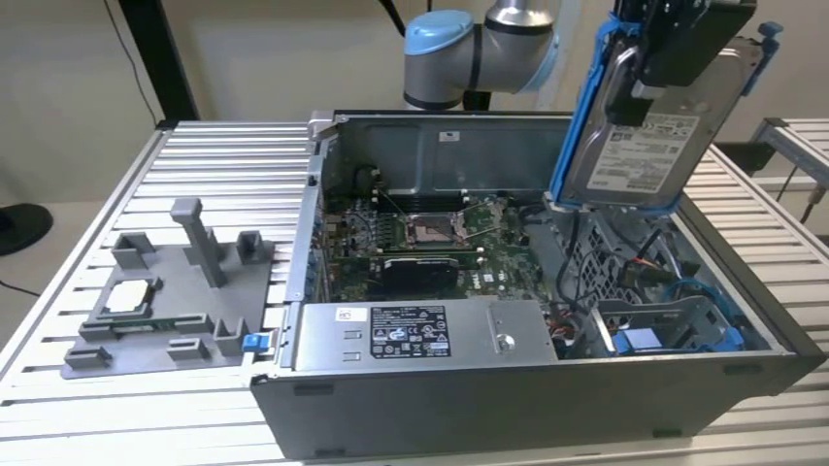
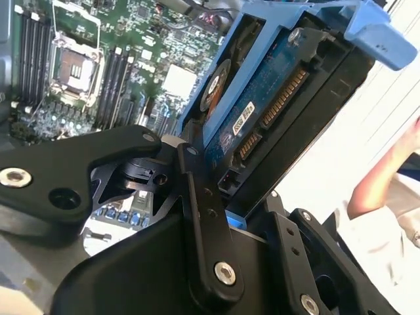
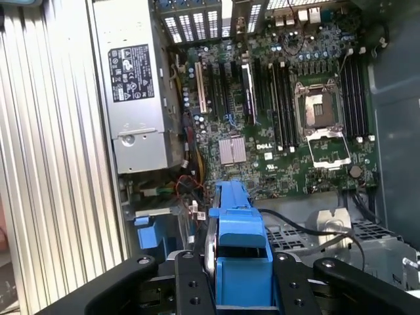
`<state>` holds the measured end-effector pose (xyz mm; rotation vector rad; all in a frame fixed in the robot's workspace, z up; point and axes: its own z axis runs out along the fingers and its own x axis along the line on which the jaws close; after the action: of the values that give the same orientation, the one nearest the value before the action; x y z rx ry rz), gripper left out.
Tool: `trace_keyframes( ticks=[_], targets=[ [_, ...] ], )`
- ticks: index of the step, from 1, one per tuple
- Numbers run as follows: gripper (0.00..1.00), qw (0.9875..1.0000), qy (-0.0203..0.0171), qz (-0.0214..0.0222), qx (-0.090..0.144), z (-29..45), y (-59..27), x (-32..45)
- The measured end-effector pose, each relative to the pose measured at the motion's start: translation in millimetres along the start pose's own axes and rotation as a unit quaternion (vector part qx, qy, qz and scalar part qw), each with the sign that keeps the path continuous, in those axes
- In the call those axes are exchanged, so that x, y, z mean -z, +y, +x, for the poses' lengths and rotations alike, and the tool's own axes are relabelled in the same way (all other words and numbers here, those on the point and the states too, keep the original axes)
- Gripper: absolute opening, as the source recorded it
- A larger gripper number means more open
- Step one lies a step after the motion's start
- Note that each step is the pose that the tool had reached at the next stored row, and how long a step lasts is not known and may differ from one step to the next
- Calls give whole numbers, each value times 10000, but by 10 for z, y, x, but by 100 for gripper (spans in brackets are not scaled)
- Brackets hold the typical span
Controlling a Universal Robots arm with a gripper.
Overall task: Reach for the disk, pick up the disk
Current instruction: 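Pick up the disk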
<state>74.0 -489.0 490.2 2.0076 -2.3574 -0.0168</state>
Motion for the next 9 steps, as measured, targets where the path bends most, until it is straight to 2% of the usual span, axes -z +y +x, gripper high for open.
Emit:
trace_keyframes(
  ticks=[9],
  targets=[
    [0, 10000, 0, -4, -1, 91, -153, -6]
  ],
)
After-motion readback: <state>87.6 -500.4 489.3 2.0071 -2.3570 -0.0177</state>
